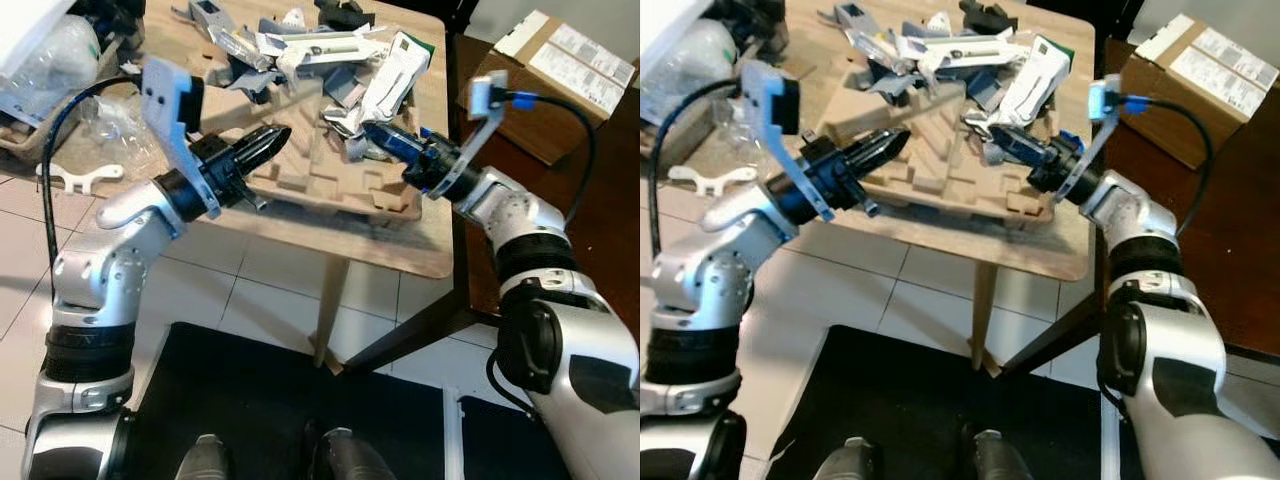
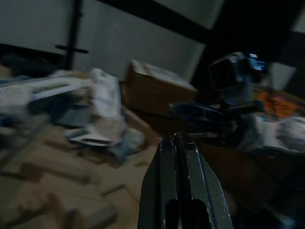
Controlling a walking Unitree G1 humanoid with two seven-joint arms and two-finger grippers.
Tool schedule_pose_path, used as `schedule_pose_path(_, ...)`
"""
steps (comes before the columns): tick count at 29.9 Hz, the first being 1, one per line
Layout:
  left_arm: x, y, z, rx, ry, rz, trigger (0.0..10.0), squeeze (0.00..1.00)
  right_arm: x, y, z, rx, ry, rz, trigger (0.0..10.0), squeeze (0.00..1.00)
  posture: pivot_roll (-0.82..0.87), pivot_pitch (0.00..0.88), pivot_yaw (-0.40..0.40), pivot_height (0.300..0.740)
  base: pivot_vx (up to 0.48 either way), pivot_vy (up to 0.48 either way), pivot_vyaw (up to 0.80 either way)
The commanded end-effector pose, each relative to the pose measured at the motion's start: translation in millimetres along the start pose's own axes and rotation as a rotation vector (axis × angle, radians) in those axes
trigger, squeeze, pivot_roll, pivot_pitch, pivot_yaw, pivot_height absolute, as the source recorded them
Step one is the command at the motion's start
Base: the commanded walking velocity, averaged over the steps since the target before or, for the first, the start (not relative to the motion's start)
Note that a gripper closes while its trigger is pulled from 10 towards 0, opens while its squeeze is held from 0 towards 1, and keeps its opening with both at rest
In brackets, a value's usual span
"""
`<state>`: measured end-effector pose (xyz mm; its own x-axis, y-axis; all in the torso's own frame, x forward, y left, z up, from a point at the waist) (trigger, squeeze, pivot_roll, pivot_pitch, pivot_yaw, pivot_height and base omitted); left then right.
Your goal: Picking trash to rubbish bin
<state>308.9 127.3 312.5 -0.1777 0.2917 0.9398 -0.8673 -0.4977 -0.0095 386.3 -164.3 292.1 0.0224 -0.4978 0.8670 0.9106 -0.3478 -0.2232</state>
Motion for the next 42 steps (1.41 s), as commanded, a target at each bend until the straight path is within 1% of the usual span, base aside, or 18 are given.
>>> schedule_pose_path(1, -3, 12.5, -2.8, -0.105, -0.055, -0.011, 10.0, 0.0, 0, -5.0, -9.9, 0.034, 0.021, 0.029, 10.0, 0.0, 0.08, 0.262, -0.08, 0.74, 0.0, 0.0, 0.0)
schedule_pose_path(3, -7, 16.8, -5.9, -0.146, -0.095, -0.018, 10.0, 0.0, -2, -9.3, -12.7, 0.062, 0.018, 0.044, 10.0, 0.0, 0.08, 0.262, -0.077, 0.74, 0.0, 0.0, 0.0)
schedule_pose_path(5, -18, 27.1, -17.4, -0.238, -0.209, -0.053, 10.0, 0.0, -10, -22.4, -19.8, 0.125, -0.023, 0.067, 10.0, 0.0, 0.08, 0.261, -0.071, 0.74, 0.0, 0.0, 0.0)
schedule_pose_path(7, -29, 38.1, -30.2, -0.325, -0.314, -0.118, 10.0, 0.0, -19, -35.2, -26.7, 0.178, -0.062, 0.106, 10.0, 0.0, 0.07, 0.259, -0.066, 0.74, 0.0, 0.0, 0.0)
schedule_pose_path(9, -36, 46.2, -37.8, -0.375, -0.372, -0.174, 10.0, 0.0, -24, -45.9, -31.7, 0.216, -0.079, 0.143, 10.0, 0.0, 0.07, 0.26, -0.066, 0.74, 0.0, 0.0, 0.0)
schedule_pose_path(12, -39, 51.8, -41.7, -0.405, -0.396, -0.215, 10.0, 0.0, -27, -53.7, -36.3, 0.246, -0.09, 0.168, 10.0, 0.0, 0.07, 0.26, -0.066, 0.74, 0.0, 0.0, 0.0)
schedule_pose_path(13, -41, 55.5, -45.9, -0.429, -0.42, -0.247, 10.0, 0.0, -28, -64.5, -40.8, 0.284, -0.099, 0.196, 10.0, 0.0, 0.07, 0.261, -0.065, 0.74, 0.0, 0.0, 0.0)
schedule_pose_path(18, -42, 60.9, -51.0, -0.464, -0.449, -0.278, 10.0, 0.0, -29, -79.2, -45.1, 0.338, -0.109, 0.243, 10.0, 0.0, 0.07, 0.258, -0.065, 0.74, 0.0, 0.0, 0.0)
schedule_pose_path(21, -48, 70.7, -60.6, -0.514, -0.525, -0.321, 10.0, 0.0, -33, -106.7, -54.4, 0.431, -0.168, 0.302, 10.0, 0.0, 0.07, 0.255, -0.065, 0.74, 0.0, 0.0, 0.0)
schedule_pose_path(22, -48, 70.7, -60.6, -0.514, -0.525, -0.321, 10.0, 0.0, -33, -106.7, -54.4, 0.431, -0.168, 0.302, 10.0, 0.0, 0.07, 0.255, -0.065, 0.74, 0.0, 0.0, 0.0)
schedule_pose_path(26, -62, 71.2, -66.3, -0.481, -0.616, -0.303, 10.0, 0.0, -40, -116.9, -59.6, 0.456, -0.235, 0.302, 10.0, 0.0, 0.07, 0.255, -0.064, 0.74, 0.0, 0.0, 0.0)
schedule_pose_path(28, -80, 67.8, -69.6, -0.415, -0.691, -0.262, 10.0, 0.0, -50, -120.2, -63.6, 0.44, -0.303, 0.287, 10.0, 0.0, 0.07, 0.256, -0.063, 0.74, 0.0, 0.0, 0.0)
schedule_pose_path(30, -86, 66.5, -70.8, -0.393, -0.712, -0.243, 10.0, 0.0, -54, -120.9, -65.0, 0.431, -0.329, 0.283, 10.0, 0.0, 0.07, 0.256, -0.063, 0.74, 0.0, 0.0, 0.0)
schedule_pose_path(33, -105, 60.5, -74.6, -0.296, -0.77, -0.21, 10.0, 0.0, -71, -122.9, -70.4, 0.387, -0.45, 0.248, 10.0, 0.0, 0.07, 0.255, -0.06, 0.74, 0.0, 0.0, 0.0)
schedule_pose_path(36, -121, 56.6, -80.0, -0.22, -0.806, -0.188, 10.0, 0.0, -90, -120.6, -76.0, 0.332, -0.56, 0.205, 10.0, 0.0, 0.07, 0.255, -0.056, 0.74, 0.0, 0.0, 0.0)
schedule_pose_path(37, -129, 52.7, -82.0, -0.16, -0.819, -0.174, 10.0, 0.0, -99, -116.1, -77.9, 0.288, -0.609, 0.169, 10.0, 0.0, 0.07, 0.256, -0.055, 0.74, 0.0, 0.0, 0.0)
schedule_pose_path(38, -129, 52.7, -82.0, -0.16, -0.819, -0.174, 10.0, 0.0, -99, -116.1, -77.9, 0.288, -0.609, 0.169, 10.0, 0.0, 0.07, 0.256, -0.055, 0.74, 0.0, 0.0, 0.0)
schedule_pose_path(42, -154, 44.5, -90.6, 0.002, -0.853, -0.132, 10.0, 0.0, -126, -103.3, -87.0, 0.167, -0.751, 0.05, 10.0, 0.0, 0.06, 0.254, -0.053, 0.74, 0.0, 0.0, 0.0)
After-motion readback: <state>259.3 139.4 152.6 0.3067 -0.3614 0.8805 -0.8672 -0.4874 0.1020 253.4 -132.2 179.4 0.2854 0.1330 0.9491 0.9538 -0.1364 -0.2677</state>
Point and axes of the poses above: a point about 5 cm out from each wrist's last joint towards the gripper, its own z axis pointing out of the wrist towards the gripper, its own x axis along the axis of the wrist's last joint, y = z × x, the point moved 1 cm from there along z, pointing out of the wrist towards the gripper, and after that the axes turned 5 degrees about -z, right-handed, at the moved point
